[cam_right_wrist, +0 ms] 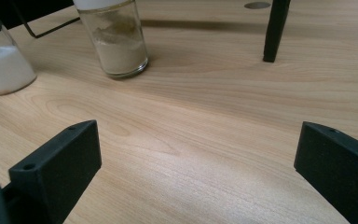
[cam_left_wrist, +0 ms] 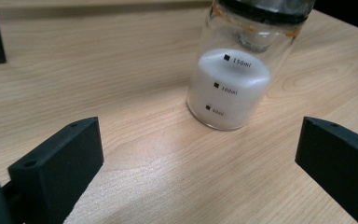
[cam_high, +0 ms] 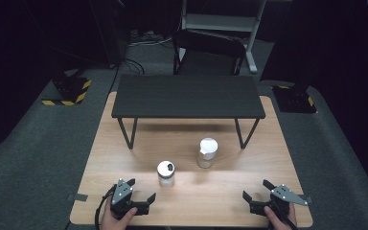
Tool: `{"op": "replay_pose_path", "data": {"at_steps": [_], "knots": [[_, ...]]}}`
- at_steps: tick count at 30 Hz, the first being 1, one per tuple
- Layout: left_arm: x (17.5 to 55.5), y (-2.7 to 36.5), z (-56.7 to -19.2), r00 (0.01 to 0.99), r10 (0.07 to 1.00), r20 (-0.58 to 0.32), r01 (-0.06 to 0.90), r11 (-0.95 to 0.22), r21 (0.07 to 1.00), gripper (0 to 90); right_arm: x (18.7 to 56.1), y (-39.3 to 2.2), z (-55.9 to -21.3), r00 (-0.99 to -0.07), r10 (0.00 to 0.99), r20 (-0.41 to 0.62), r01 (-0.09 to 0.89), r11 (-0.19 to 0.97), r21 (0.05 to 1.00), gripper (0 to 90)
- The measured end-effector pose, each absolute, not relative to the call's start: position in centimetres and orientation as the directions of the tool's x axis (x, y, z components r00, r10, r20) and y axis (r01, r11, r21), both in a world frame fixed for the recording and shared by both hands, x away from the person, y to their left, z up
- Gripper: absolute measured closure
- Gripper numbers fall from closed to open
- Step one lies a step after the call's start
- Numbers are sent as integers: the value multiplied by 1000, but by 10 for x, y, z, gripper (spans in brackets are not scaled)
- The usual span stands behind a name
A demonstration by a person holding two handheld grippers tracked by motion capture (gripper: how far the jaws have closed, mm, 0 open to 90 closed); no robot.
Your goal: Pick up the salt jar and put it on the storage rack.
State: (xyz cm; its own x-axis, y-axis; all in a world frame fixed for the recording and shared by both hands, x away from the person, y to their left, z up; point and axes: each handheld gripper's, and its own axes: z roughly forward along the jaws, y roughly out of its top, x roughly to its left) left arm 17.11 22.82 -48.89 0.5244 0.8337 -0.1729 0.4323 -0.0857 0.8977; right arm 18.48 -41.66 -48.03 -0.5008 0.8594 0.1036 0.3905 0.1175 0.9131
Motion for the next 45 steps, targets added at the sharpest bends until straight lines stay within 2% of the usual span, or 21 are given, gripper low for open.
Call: {"op": "replay_pose_path", "data": {"at_steps": [5,20,34,45], "knots": [[169,227,-490,534,832,-152,412,-99,906,10,182,-416,-480,-490,867,92,388,122,913,4],[167,228,-492,529,832,-169,414,-78,907,10,185,-415,-477,-492,862,117,417,116,901,4],[167,225,-491,535,830,-158,398,-82,914,10,185,-409,-475,-481,872,95,421,135,897,5],[175,202,-484,570,816,-99,336,-122,934,8,185,-409,-475,-480,872,98,422,131,897,5]]}}
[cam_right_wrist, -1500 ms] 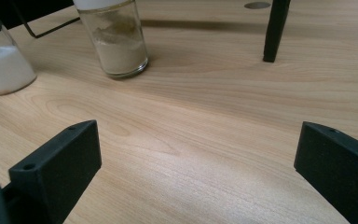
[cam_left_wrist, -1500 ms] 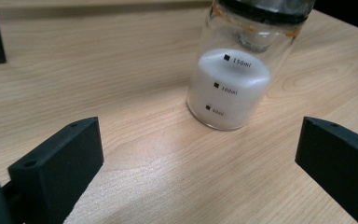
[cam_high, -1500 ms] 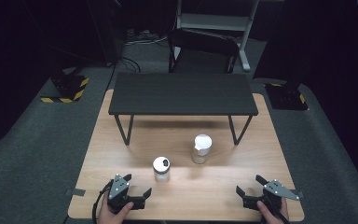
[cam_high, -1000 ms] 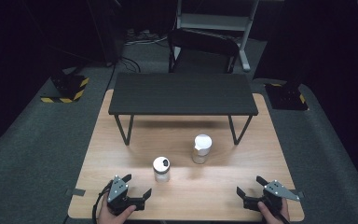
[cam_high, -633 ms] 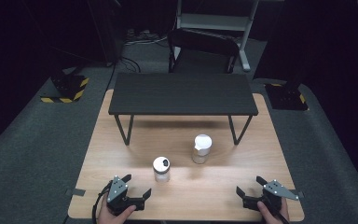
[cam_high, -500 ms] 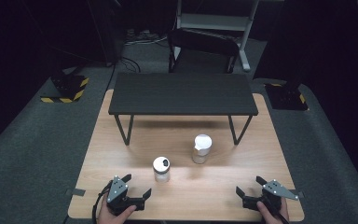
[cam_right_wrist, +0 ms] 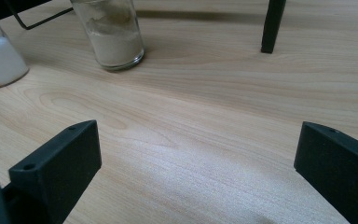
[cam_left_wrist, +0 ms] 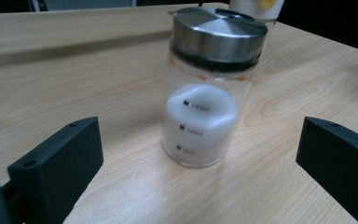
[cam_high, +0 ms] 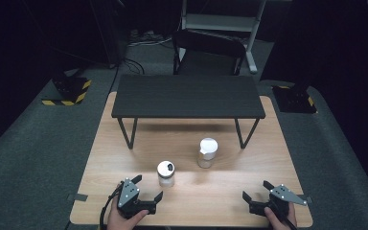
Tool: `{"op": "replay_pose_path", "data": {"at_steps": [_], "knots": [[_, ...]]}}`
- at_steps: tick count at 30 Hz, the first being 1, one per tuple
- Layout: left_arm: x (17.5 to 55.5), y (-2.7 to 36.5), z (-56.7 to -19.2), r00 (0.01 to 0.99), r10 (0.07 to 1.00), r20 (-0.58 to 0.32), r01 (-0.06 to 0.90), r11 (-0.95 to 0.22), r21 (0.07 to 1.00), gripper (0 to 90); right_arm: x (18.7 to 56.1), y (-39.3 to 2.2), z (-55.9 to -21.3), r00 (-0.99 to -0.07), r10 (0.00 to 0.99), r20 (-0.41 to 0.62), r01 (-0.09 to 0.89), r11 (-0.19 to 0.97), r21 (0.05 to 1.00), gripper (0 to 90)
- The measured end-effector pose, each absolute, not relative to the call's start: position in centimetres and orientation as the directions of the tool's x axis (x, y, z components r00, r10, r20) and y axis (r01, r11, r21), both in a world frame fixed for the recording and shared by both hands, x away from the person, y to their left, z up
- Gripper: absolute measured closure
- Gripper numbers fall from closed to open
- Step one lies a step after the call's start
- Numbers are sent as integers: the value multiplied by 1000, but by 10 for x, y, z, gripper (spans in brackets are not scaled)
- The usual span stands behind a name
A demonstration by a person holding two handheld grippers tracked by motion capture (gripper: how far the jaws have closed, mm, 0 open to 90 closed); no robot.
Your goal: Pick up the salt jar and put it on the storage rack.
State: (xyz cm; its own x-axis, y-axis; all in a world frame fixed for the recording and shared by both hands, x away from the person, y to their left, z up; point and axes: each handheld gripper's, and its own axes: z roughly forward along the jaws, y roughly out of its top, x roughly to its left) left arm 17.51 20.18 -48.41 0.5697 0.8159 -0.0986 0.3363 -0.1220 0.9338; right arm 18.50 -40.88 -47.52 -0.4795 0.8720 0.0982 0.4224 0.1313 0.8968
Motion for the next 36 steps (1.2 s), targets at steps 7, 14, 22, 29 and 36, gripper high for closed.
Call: {"op": "replay_pose_path", "data": {"at_steps": [7,14,22,29,36], "knots": [[185,187,-486,575,816,-62,315,-150,937,9,185,-409,-476,-481,871,99,419,130,899,5],[197,173,-491,566,822,-56,312,-151,938,28,184,-410,-476,-478,873,103,419,123,900,5],[208,163,-493,552,832,-63,316,-138,938,146,184,-410,-477,-476,873,105,418,119,900,5],[215,162,-492,559,825,-82,343,-140,929,261,184,-410,-477,-475,874,107,418,117,901,5],[212,156,-491,550,834,-51,323,-156,933,302,184,-410,-477,-474,874,108,416,114,902,5]]}}
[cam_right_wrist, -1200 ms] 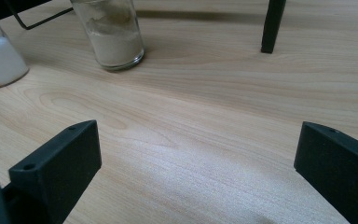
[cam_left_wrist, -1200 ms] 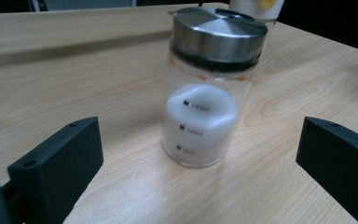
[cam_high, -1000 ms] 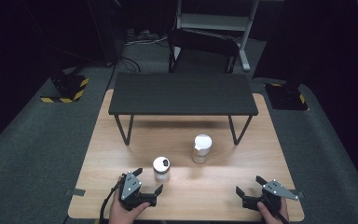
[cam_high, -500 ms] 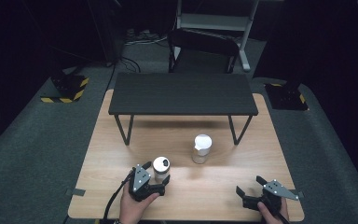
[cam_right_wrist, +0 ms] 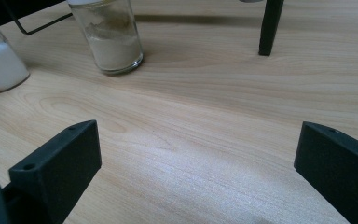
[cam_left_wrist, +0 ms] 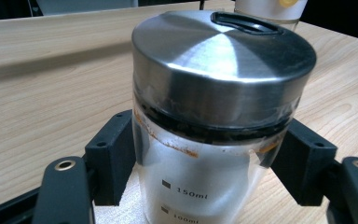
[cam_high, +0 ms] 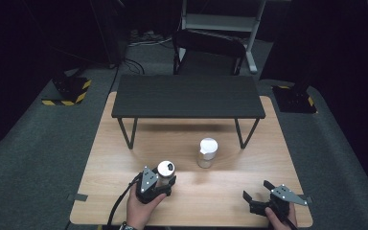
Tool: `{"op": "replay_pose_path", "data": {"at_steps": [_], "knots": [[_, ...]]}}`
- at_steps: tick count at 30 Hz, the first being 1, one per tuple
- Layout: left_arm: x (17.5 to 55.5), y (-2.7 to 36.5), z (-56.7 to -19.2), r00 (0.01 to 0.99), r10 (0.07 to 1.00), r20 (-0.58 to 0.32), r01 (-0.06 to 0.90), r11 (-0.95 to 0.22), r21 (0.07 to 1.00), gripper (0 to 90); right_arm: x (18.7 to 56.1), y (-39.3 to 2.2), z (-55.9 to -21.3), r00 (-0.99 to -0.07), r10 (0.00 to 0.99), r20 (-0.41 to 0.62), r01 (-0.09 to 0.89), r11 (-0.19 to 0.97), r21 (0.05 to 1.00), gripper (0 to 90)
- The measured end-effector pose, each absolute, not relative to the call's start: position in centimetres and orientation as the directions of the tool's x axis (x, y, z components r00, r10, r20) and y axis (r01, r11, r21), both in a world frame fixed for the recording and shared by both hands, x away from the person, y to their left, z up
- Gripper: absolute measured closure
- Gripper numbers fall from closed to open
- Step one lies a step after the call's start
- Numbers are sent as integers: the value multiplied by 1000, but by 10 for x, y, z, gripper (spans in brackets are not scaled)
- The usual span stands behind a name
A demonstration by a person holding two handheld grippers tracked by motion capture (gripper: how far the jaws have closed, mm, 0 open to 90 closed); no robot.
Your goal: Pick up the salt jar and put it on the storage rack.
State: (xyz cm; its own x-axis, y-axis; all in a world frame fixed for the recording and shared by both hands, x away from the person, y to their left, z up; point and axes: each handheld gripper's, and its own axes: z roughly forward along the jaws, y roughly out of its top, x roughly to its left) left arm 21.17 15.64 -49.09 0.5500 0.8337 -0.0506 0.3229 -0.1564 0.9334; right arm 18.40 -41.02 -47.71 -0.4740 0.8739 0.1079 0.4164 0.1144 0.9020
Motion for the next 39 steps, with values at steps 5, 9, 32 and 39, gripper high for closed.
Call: {"op": "replay_pose_path", "data": {"at_steps": [5,9,32,39], "knots": [[211,158,-490,544,836,-70,332,-139,933,310,184,-411,-478,-473,874,111,415,110,903,5],[211,157,-489,543,837,-70,335,-140,932,311,184,-411,-478,-472,874,115,416,106,903,5],[202,161,-460,521,851,-59,296,-116,948,312,183,-411,-478,-470,875,116,415,103,904,5],[199,160,-438,514,856,-53,278,-108,955,312,183,-412,-478,-468,876,119,414,99,905,5]]}}
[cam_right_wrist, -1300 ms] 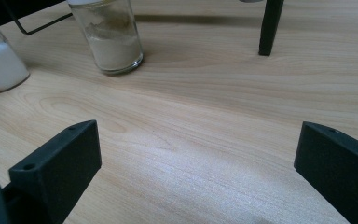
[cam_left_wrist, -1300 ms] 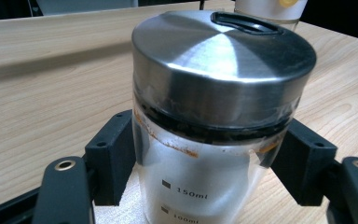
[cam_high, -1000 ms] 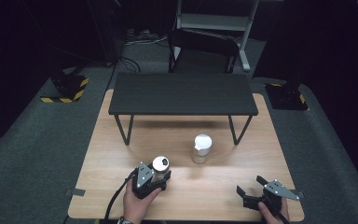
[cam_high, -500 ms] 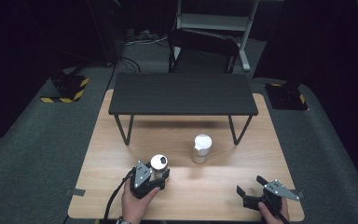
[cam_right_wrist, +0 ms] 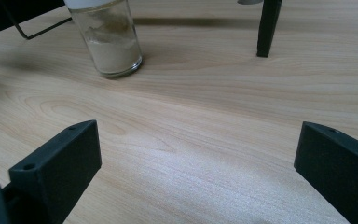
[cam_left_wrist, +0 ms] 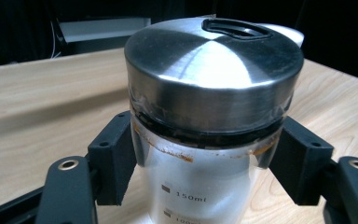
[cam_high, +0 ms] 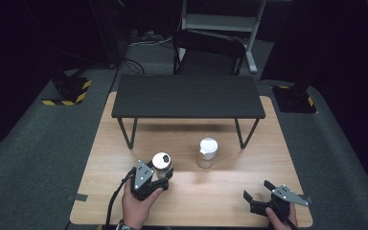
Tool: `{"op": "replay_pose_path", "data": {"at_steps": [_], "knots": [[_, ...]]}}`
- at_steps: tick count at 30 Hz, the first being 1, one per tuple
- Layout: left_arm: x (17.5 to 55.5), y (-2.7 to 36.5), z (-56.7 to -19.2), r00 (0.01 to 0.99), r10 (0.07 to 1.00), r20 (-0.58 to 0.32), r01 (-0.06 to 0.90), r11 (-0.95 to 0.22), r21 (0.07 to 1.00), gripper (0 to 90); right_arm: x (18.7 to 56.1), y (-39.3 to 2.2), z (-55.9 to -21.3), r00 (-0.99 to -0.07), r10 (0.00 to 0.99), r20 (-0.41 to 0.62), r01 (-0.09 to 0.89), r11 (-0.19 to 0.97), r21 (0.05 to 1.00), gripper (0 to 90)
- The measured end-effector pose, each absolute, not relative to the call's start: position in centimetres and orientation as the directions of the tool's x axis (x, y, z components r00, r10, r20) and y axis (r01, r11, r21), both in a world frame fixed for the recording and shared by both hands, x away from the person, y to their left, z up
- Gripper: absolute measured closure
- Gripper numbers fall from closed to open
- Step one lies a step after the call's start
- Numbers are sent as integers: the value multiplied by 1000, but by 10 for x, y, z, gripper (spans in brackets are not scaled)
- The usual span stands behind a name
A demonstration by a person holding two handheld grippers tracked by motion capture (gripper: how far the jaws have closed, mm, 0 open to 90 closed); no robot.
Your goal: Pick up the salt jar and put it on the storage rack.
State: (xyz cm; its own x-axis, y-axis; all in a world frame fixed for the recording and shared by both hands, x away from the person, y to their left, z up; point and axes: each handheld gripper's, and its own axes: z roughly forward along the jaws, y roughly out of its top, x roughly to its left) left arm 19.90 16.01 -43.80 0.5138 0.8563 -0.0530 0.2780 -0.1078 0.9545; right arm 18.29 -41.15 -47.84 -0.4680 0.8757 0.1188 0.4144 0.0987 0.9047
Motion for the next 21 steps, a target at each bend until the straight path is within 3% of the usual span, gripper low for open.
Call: {"op": "replay_pose_path", "data": {"at_steps": [21], "knots": [[203,156,-377,470,882,-20,215,-93,972,312,183,-412,-479,-464,877,126,417,91,904,5]]}}
